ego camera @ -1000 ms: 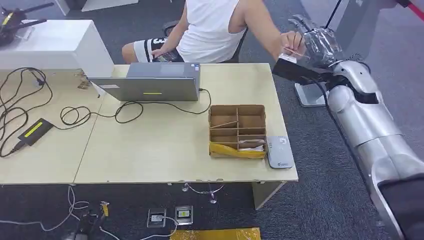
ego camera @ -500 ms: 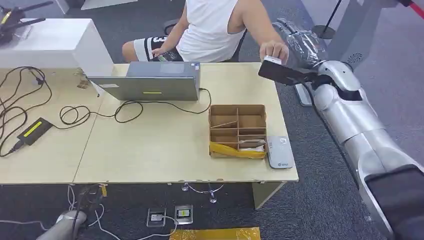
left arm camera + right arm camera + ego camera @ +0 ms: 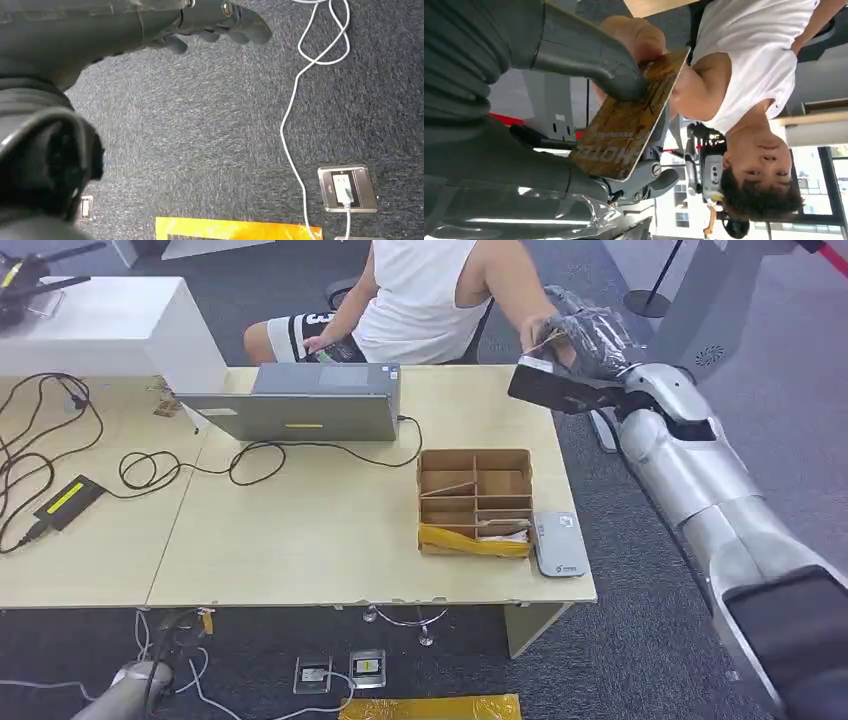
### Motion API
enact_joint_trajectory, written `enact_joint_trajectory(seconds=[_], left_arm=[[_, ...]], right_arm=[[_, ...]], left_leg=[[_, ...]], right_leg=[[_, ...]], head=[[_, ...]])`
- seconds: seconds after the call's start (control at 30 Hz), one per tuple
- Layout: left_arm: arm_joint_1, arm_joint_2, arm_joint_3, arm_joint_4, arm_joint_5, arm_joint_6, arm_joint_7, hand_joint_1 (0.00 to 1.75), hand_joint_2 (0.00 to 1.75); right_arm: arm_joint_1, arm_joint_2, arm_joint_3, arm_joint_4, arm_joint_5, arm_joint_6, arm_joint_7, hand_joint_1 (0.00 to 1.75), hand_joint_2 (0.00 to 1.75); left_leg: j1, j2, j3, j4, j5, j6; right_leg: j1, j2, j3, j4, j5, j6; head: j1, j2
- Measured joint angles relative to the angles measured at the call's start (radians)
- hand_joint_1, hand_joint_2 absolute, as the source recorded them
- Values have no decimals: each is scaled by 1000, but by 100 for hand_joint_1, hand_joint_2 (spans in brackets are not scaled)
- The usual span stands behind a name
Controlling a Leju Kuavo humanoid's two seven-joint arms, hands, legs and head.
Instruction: Pass the card to the sensor for recognition and then transmit it.
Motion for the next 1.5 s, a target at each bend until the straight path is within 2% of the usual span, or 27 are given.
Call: enact_joint_trajectory(seconds=[0.4,0.5,0.53,0.63,0.73,0.77,0.8,0.83,0.87,0.9,0.97,1.0,1.07,1.13,1.23,1.3,1.5], left_arm=[[1,11,0,0,-7,13,0,0,0],[4,10,0,0,31,57,-1,0,0],[8,10,3,0,74,93,-8,0,0],[23,10,34,0,223,173,-65,0,0],[69,-4,76,-7,345,238,-205,0,0],[104,-12,95,-22,394,278,-245,0,0],[163,-24,124,-57,428,339,-258,0,0],[245,-39,145,-123,389,402,-226,0,0],[336,-63,161,-203,305,438,-150,0,0],[424,-79,178,-329,177,459,-25,0,0],[566,-89,199,-532,79,465,145,0,0],[613,-97,201,-612,50,465,201,0,0],[647,-87,209,-721,15,467,254,0,0],[668,-80,218,-816,37,467,261,0,0],[703,-80,226,-944,94,466,229,0,0],[710,-95,223,-1001,140,466,206,0,0],[702,-164,217,-1007,251,465,30,0,0]], right_arm=[[0,3,1,5,-8,-5,-4,175,175],[0,3,1,5,-19,-5,-12,175,175],[0,6,1,5,-24,-3,-15,175,175],[0,7,0,3,-31,8,-8,175,175],[2,5,-2,-15,-39,35,29,175,175],[4,2,-2,-26,-40,46,48,175,175],[10,-6,-3,-39,-40,55,70,175,175],[19,-18,-6,-55,-44,69,96,175,175],[33,-34,-12,-73,-49,81,113,175,175],[49,-57,-21,-94,-57,95,124,175,175],[80,-96,-36,-129,-62,110,130,175,175],[92,-119,-46,-145,-63,113,131,175,175],[109,-138,-60,-172,-61,113,131,175,175],[122,-144,-69,-194,-59,111,116,175,175],[118,-144,-75,-204,-50,95,95,175,175],[112,-144,-76,-205,-44,86,93,175,175],[108,-143,-76,-221,-48,82,93,175,175]], left_leg=[[3,1,-2,0,0,-1],[4,3,-3,1,0,-1],[5,4,-4,1,0,-1],[8,7,-7,3,0,-1],[9,14,-9,5,-2,-4],[9,19,-8,5,-4,-6],[8,23,-5,5,-5,-6],[5,29,1,4,-8,-8],[1,36,5,4,-12,-4],[0,38,6,4,-14,-5],[0,37,4,4,-15,-4],[2,33,2,4,-16,-4],[2,22,2,4,-16,-2],[2,18,3,4,-15,-1],[2,17,4,4,-11,1],[2,14,3,4,-9,1],[1,9,4,4,-8,1]], right_leg=[[3,2,-3,0,1,-1],[4,4,-4,0,1,-2],[5,4,-4,0,2,-2],[8,6,-7,0,3,-4],[9,15,-11,0,4,-5],[9,19,-10,0,4,-5],[7,24,-10,-1,4,-5],[4,30,-8,-1,3,-5],[1,36,-7,-1,2,-5],[-1,38,-7,-1,0,-3],[0,39,-7,-1,-1,-3],[2,34,-6,-2,-1,-3],[2,22,-2,-4,-3,-1],[2,17,1,-3,-3,0],[2,15,2,-2,-2,0],[2,12,3,-2,-1,1],[1,9,4,-2,-1,1]], head=[[0,0],[0,0],[0,0],[0,0],[0,0],[1,0],[0,0],[0,0],[-2,0],[-2,0],[2,0],[3,0],[4,0],[2,0],[2,0],[3,0],[2,0]])
